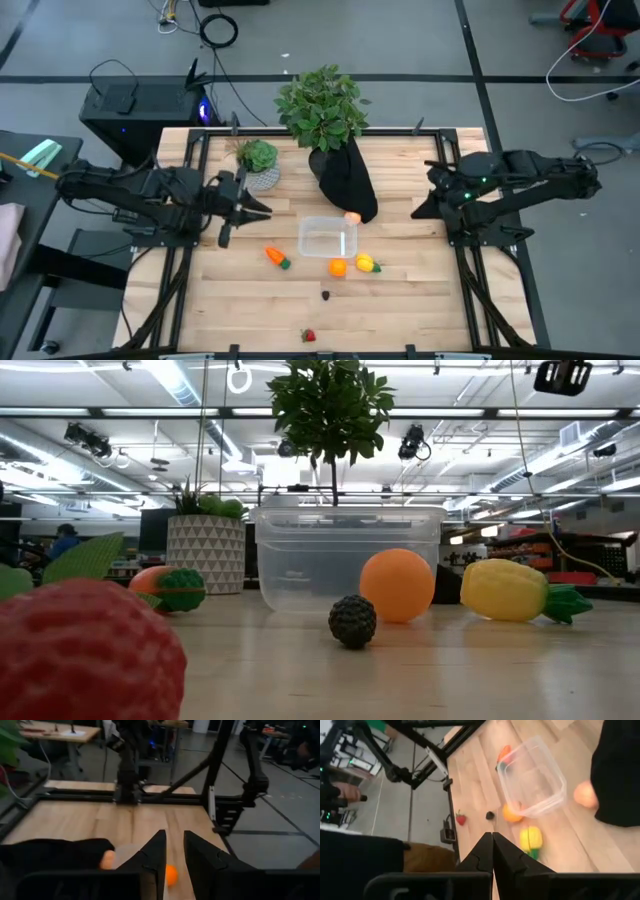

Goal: Pick and placing Produce into tupperware
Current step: Put the orange carrot into the transparent bin

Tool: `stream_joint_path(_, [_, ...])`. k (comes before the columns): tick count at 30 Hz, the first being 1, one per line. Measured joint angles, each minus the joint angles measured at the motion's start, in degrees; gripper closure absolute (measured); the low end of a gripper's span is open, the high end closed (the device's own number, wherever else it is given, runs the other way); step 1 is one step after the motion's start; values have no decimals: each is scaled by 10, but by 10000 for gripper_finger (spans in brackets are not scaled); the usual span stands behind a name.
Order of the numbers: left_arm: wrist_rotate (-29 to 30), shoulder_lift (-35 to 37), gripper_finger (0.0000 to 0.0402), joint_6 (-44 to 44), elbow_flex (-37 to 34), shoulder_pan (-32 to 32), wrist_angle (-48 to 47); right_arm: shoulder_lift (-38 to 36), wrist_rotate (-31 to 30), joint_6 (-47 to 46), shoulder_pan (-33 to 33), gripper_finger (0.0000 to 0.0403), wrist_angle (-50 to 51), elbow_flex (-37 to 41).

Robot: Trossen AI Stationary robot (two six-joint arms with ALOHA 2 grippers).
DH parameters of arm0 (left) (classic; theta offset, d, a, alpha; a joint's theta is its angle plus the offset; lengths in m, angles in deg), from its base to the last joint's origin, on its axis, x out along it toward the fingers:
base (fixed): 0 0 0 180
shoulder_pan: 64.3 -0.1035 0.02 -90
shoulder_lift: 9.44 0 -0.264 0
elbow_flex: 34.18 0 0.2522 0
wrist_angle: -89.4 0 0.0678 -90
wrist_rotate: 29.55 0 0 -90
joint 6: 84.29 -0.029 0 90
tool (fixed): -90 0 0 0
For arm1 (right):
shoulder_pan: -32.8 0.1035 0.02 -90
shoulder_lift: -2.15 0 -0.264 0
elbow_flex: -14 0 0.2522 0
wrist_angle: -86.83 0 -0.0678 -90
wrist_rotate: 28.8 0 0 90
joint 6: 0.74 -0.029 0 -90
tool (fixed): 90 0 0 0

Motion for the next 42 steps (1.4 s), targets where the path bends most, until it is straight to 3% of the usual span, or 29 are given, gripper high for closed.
stream_joint_path(9, [4,-25,338,65,0,9,-9,0,-7,70,27,395,1,1])
stream_joint_path(15, [0,-74,338,21,0,19,-102,11,-14,57,27,390,1,1])
stream_joint_path(20, [-67,-133,317,-10,0,29,-141,27,-20,59,27,390,1,1])
stream_joint_path(24, [-84,-178,279,-54,0,41,-178,43,-30,61,27,388,3,2])
stream_joint_path(31, [-52,-277,169,-61,0,18,-268,75,-33,61,27,370,20,2])
stream_joint_path(35, [-57,-331,117,-74,0,2,-266,87,-33,61,27,353,20,2])
stream_joint_path(42, [-86,-380,73,-158,0,-1,-246,95,-33,61,27,331,20,2])
